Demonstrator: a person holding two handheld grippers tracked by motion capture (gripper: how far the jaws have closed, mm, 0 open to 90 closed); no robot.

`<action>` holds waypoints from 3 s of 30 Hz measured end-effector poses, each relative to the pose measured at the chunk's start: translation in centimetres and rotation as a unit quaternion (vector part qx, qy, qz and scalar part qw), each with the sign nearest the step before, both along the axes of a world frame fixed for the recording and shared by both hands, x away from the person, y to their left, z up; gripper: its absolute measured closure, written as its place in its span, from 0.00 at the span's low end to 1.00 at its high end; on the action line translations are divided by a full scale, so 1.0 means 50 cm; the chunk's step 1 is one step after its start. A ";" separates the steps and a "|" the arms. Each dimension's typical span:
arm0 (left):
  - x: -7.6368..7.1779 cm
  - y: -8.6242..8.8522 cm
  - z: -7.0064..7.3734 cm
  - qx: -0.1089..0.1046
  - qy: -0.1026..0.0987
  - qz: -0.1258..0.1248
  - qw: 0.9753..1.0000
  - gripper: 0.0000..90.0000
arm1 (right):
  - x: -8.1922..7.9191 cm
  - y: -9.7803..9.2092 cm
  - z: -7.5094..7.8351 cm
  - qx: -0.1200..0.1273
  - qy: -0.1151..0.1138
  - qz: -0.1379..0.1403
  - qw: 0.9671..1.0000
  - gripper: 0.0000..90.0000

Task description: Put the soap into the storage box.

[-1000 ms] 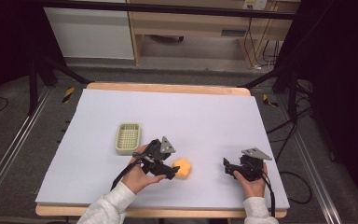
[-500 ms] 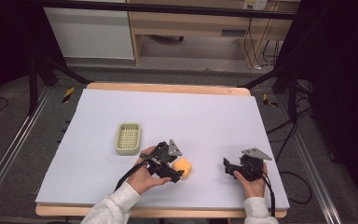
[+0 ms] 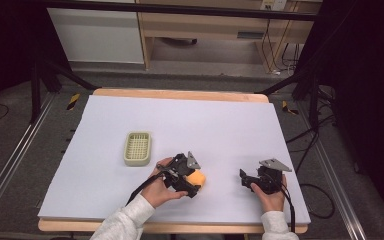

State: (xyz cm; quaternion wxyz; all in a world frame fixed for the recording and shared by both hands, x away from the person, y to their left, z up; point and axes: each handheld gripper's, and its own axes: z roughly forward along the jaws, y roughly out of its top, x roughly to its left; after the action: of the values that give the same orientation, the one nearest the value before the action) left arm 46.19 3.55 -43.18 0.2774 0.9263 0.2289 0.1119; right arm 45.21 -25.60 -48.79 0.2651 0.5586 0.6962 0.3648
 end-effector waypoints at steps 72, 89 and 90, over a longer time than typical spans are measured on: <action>0.034 -0.051 -0.053 0.057 0.040 -0.012 0.998 0.29 | 0.002 -0.001 -0.001 0.002 0.005 0.001 1.000 0.11; 0.040 -0.052 -0.054 0.058 0.057 -0.007 0.997 0.29 | 0.001 0.000 -0.001 0.002 0.004 0.000 1.000 0.12; 0.039 -0.052 -0.054 0.058 0.057 -0.006 0.997 0.29 | 0.002 0.000 -0.001 0.003 0.004 0.000 1.000 0.12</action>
State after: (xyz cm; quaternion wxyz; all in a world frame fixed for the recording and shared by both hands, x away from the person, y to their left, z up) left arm 48.15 0.93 -45.88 0.2105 0.9472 0.2317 0.0698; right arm 45.29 -25.60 -48.84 0.2606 0.5608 0.6964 0.3642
